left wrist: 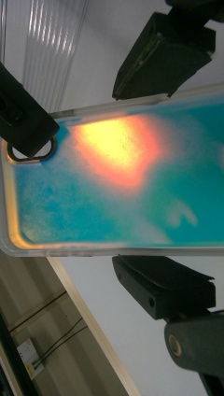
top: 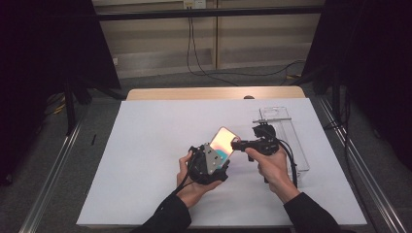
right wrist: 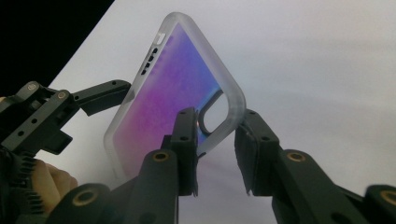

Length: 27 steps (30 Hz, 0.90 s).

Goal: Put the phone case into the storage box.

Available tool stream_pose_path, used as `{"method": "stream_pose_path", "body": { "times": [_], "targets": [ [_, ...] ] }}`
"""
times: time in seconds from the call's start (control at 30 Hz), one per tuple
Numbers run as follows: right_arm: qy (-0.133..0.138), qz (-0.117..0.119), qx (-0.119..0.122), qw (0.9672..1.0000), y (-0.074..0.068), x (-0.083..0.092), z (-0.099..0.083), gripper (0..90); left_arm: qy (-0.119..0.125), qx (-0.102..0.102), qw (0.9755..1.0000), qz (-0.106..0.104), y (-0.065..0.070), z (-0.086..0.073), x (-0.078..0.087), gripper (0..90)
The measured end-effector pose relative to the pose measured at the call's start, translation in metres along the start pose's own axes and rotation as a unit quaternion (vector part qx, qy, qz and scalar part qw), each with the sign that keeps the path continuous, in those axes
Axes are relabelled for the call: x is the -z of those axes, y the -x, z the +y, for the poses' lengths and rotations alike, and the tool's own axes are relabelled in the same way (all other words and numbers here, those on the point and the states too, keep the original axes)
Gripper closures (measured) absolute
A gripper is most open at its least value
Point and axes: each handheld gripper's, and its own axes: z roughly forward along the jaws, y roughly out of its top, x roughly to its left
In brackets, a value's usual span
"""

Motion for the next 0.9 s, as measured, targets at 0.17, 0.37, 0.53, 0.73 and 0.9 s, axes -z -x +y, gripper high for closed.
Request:
{"method": "stream_pose_path", "body": {
  "times": [0.17, 0.37, 0.53, 0.73, 0.9],
  "targets": [
    [0.004, -0.001, -0.014, 0.9999, 0.002, -0.001, 0.000, 72.4, 0.000, 0.001, 1.0000, 0.005, 0.001, 0.000, -0.001, 16.9],
    [0.009, 0.002, -0.028, 0.9996, 0.002, 0.000, 0.000, 75.3, -0.001, 0.001, 1.0000, 0.009, 0.000, -0.001, -0.002, 16.9],
    [0.018, 0.007, -0.031, 0.9993, 0.000, 0.000, 0.000, 77.8, -0.002, 0.001, 0.9999, 0.014, -0.002, -0.002, -0.004, 16.8],
    [0.027, 0.037, -0.035, 0.9983, -0.003, 0.001, 0.003, 82.6, 0.000, 0.009, 0.9997, 0.024, -0.006, -0.004, -0.008, 16.5],
    [0.031, 0.044, -0.024, 0.9983, -0.007, 0.002, 0.003, 83.4, 0.002, 0.023, 0.9997, -0.001, -0.012, -0.005, -0.010, 14.2]
  ]
}}
